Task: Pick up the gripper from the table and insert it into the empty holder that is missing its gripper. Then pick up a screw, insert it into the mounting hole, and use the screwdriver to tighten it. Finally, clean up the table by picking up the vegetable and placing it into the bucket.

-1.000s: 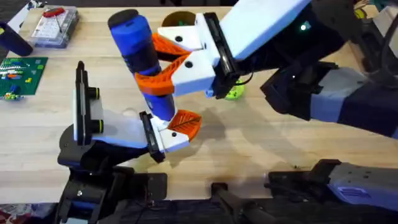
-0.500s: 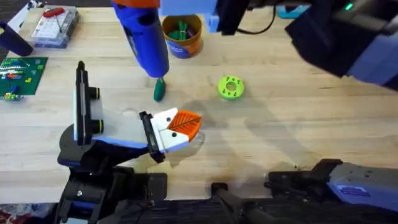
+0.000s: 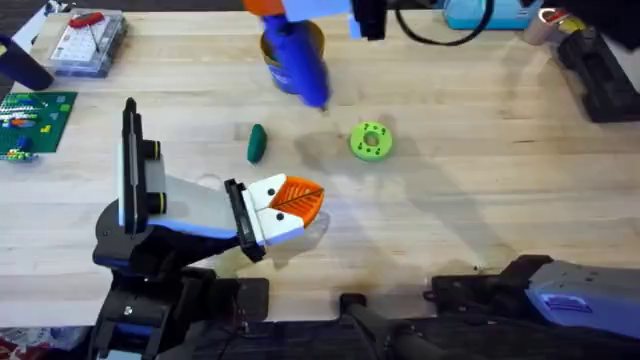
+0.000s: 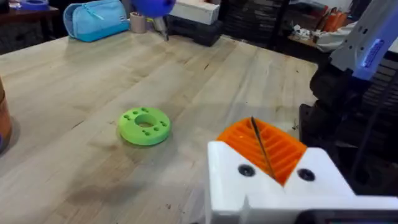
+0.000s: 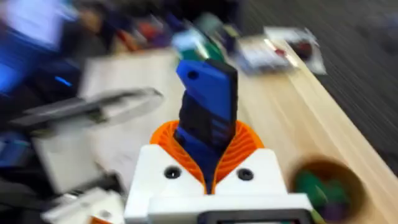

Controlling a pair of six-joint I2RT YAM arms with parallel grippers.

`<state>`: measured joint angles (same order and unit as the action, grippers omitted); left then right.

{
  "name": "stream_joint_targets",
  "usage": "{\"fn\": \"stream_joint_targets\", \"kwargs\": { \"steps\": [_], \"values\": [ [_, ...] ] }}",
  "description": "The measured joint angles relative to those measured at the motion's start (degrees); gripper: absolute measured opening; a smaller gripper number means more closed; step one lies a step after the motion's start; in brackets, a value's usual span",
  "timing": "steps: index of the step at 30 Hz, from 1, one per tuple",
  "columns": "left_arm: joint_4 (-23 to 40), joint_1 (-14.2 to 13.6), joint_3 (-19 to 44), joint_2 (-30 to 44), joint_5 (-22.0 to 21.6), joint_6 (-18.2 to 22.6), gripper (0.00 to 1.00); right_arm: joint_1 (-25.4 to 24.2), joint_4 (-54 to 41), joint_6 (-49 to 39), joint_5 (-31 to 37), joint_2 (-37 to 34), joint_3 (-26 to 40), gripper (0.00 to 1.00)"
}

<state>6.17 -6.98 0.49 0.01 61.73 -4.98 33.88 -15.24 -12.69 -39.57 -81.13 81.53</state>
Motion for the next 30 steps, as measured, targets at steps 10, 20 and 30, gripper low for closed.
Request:
{"fn": "stream_joint_targets", "kwargs": {
  "steps": [10,20,30],
  "values": [
    [0.0,0.0,0.0,0.0,0.0,0.0,0.011,-2.9,-15.9,-15.6,34.2,-1.3,3.8,0.023],
    [0.0,0.0,0.0,0.0,0.0,0.0,0.011,-6.2,-33.5,-37.1,49.3,-12.4,4.4,0.023],
    [0.0,0.0,0.0,0.0,0.0,0.0,0.011,-17.7,-32.8,-42.9,54.4,-24.2,4.4,0.023]
  ]
}}
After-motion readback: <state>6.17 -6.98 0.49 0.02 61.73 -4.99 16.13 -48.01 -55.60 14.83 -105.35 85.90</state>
